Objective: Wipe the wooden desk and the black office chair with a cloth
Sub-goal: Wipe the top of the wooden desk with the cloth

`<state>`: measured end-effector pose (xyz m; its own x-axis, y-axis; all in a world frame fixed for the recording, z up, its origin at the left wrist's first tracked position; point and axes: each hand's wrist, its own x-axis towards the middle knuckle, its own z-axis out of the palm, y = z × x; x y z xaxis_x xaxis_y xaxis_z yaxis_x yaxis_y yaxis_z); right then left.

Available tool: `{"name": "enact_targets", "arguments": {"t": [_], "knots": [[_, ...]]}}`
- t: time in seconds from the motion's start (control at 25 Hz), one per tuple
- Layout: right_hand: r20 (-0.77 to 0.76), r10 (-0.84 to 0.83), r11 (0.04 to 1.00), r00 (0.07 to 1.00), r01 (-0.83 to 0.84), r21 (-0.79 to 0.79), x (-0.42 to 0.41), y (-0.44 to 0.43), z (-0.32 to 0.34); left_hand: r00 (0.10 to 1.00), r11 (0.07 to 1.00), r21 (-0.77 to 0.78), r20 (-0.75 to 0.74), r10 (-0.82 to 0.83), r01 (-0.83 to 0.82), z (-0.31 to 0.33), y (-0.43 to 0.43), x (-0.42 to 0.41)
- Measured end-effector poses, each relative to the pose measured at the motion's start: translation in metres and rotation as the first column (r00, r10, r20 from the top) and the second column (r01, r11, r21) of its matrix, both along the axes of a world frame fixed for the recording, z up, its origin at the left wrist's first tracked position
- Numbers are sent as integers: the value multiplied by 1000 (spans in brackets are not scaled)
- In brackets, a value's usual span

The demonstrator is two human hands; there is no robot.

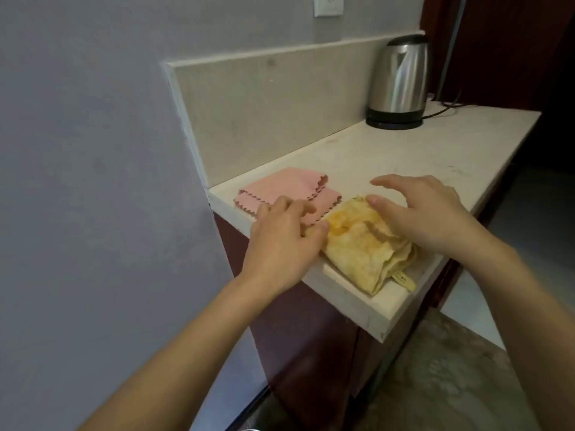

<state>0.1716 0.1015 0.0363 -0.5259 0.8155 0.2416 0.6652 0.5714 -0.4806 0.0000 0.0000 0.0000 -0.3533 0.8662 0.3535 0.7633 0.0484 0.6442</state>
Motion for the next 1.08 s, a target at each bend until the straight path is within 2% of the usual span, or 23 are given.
{"name": "enact_targets", "arguments": {"t": [0.08,0.12,0.2,0.36,0.44,0.52,0.64,0.76,0.92,1.08], "knots": [[212,-68,998,975,66,19,4,6,-5,945,994,-41,-316,82,-100,-2,4,4],[248,-63,997,967,71,-22,7,7,-10,906,990,-44,-411,102,-131,-5,6,6],[239,-29,995,970,50,-83,13,0,-19,874,986,-36,-469,125,-160,-6,8,10],[-74,-20,997,997,14,-73,17,-21,-28,958,990,25,-248,141,-139,-3,5,22],[-184,9,1000,983,-10,-7,16,-35,-31,987,991,91,-119,112,-102,-2,-4,34],[-271,47,997,961,-31,65,14,-47,-35,996,985,166,76,40,-53,-1,-16,44],[-384,133,986,914,-80,149,4,-73,-38,905,952,300,417,-81,-53,2,-47,50],[-449,294,952,844,-219,212,-17,-114,-42,856,898,397,515,-49,-188,0,-93,44],[-510,531,827,677,-545,137,-64,-197,-61,796,819,386,591,134,-425,-16,-193,13],[-553,668,552,498,-830,-80,-114,-314,-89,649,655,301,656,385,-693,-51,-335,-9]]}}
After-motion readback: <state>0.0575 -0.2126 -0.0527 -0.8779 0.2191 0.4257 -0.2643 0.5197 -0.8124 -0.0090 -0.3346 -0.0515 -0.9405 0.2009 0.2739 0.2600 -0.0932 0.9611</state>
